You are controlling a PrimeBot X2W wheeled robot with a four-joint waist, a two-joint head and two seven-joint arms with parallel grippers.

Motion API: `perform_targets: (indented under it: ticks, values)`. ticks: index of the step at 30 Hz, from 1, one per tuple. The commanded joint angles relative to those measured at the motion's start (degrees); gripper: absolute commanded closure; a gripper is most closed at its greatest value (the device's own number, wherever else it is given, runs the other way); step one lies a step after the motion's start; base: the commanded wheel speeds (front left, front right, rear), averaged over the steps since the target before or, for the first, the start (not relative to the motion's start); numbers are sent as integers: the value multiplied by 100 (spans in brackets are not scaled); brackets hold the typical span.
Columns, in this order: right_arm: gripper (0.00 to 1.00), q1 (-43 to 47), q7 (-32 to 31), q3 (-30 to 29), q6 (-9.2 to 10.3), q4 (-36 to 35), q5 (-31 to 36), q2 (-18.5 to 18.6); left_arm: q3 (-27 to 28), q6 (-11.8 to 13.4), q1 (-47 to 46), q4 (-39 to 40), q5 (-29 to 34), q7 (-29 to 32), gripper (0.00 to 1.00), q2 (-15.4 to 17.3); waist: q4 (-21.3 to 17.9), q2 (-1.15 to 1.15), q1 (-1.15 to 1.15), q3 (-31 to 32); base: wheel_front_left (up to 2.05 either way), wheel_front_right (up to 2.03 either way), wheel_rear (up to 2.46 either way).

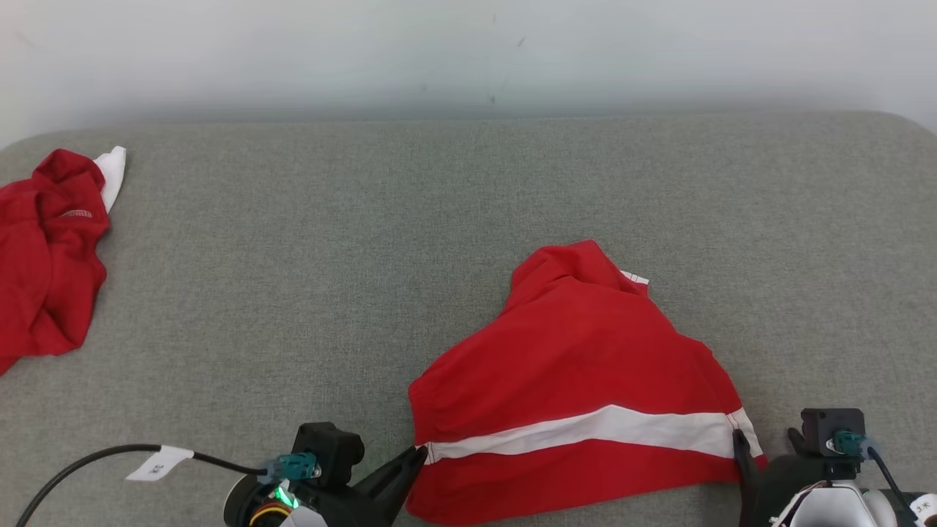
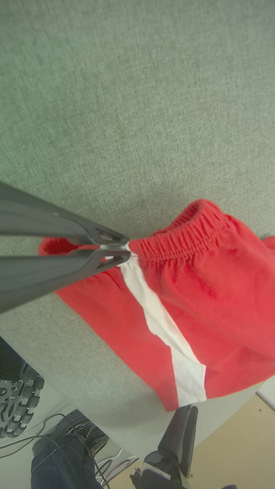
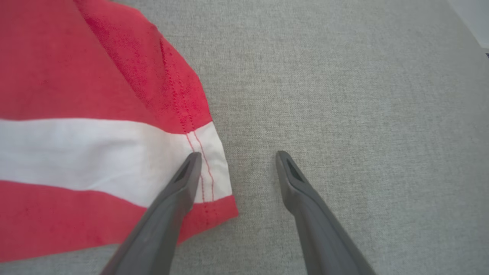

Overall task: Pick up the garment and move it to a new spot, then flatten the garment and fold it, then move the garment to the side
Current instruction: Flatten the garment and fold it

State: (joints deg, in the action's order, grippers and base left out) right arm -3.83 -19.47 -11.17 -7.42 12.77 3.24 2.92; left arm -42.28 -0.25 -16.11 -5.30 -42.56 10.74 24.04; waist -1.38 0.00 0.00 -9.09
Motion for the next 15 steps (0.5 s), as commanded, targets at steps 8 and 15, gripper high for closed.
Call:
perform_targets:
  ticks: [8,15]
  values:
    - [49,-168,-366,175,-15,309,-109,-10,-43,-59,-125,-82,-37,-57,100,-69,91,0,0,-104,0,0,0]
    - [100,-234,-347,287,-12,398,-201,52,-45,-41,-112,-153,-46,-128,100,-90,126,0,0,-29,0,0,0]
